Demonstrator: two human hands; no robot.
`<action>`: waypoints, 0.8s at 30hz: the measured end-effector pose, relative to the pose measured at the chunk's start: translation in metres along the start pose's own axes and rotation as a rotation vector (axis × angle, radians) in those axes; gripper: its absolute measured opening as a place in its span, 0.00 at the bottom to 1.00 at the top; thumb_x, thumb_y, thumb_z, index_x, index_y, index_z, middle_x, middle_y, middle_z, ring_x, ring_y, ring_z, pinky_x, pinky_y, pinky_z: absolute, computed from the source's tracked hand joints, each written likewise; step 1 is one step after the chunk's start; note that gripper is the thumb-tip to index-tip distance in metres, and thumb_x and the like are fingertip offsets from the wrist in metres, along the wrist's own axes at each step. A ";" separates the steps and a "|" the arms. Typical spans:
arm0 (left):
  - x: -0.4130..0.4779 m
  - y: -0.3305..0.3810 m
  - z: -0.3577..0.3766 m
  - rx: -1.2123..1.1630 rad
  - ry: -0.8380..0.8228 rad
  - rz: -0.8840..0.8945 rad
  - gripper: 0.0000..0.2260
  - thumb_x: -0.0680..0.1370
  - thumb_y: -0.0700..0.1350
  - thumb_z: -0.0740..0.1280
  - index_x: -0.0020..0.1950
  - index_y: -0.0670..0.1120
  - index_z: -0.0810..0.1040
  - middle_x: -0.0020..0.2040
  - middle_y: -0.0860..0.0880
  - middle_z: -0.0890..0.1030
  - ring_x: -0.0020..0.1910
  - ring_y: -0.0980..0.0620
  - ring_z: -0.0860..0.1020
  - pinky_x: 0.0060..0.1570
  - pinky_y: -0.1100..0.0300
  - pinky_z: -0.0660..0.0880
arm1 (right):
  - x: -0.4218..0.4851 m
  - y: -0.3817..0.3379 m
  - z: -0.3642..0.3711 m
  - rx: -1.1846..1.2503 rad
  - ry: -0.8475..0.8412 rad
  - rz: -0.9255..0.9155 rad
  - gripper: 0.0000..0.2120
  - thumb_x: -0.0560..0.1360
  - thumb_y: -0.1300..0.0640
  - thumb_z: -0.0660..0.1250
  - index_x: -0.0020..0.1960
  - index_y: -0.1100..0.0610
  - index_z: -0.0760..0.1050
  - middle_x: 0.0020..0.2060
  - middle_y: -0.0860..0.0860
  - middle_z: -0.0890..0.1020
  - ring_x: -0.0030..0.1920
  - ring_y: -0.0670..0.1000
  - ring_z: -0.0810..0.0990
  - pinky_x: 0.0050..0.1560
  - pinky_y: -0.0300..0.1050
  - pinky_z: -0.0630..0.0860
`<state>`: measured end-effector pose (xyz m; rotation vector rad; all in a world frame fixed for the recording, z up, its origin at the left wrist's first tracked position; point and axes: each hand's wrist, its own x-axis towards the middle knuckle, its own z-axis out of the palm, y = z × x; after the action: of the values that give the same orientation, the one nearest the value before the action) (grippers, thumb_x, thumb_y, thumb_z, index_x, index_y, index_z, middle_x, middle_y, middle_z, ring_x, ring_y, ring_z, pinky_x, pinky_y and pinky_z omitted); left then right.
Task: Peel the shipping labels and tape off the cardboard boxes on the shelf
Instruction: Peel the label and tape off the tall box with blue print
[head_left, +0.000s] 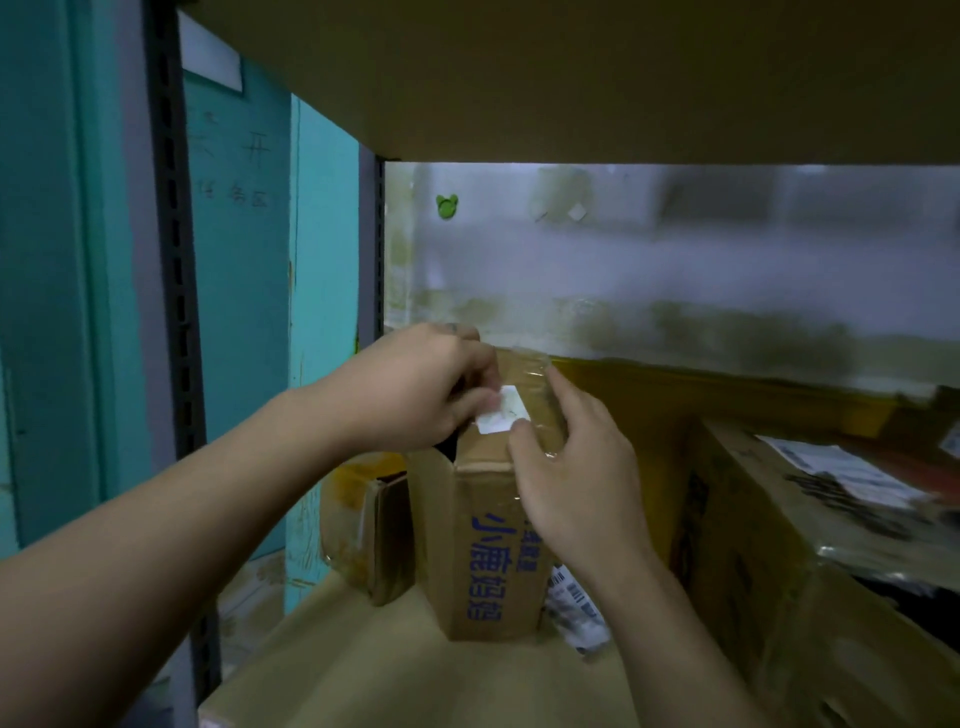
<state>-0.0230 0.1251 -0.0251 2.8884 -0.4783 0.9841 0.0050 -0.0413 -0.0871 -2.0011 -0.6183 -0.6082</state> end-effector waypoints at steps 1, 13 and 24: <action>-0.001 -0.003 0.002 -0.033 0.017 -0.005 0.06 0.79 0.49 0.68 0.53 0.51 0.83 0.48 0.54 0.79 0.45 0.55 0.77 0.50 0.53 0.75 | 0.000 0.000 0.001 -0.033 0.004 -0.004 0.28 0.77 0.45 0.60 0.77 0.44 0.59 0.74 0.43 0.64 0.72 0.47 0.65 0.71 0.50 0.65; 0.017 -0.013 0.000 -0.223 -0.136 -0.007 0.10 0.77 0.45 0.71 0.42 0.59 0.74 0.47 0.54 0.74 0.47 0.54 0.75 0.54 0.51 0.74 | 0.005 -0.001 0.001 -0.007 0.027 0.034 0.25 0.77 0.45 0.61 0.73 0.44 0.66 0.67 0.43 0.74 0.65 0.47 0.73 0.62 0.46 0.72; 0.022 -0.011 0.015 -0.424 -0.045 0.010 0.11 0.80 0.39 0.65 0.40 0.51 0.72 0.38 0.57 0.74 0.38 0.62 0.71 0.40 0.66 0.68 | 0.010 -0.005 -0.017 -0.136 0.079 -0.050 0.13 0.78 0.52 0.61 0.57 0.46 0.81 0.64 0.44 0.77 0.64 0.44 0.73 0.58 0.39 0.68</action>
<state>0.0058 0.1274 -0.0227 2.5327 -0.6196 0.7142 0.0069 -0.0520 -0.0699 -2.0817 -0.5941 -0.7744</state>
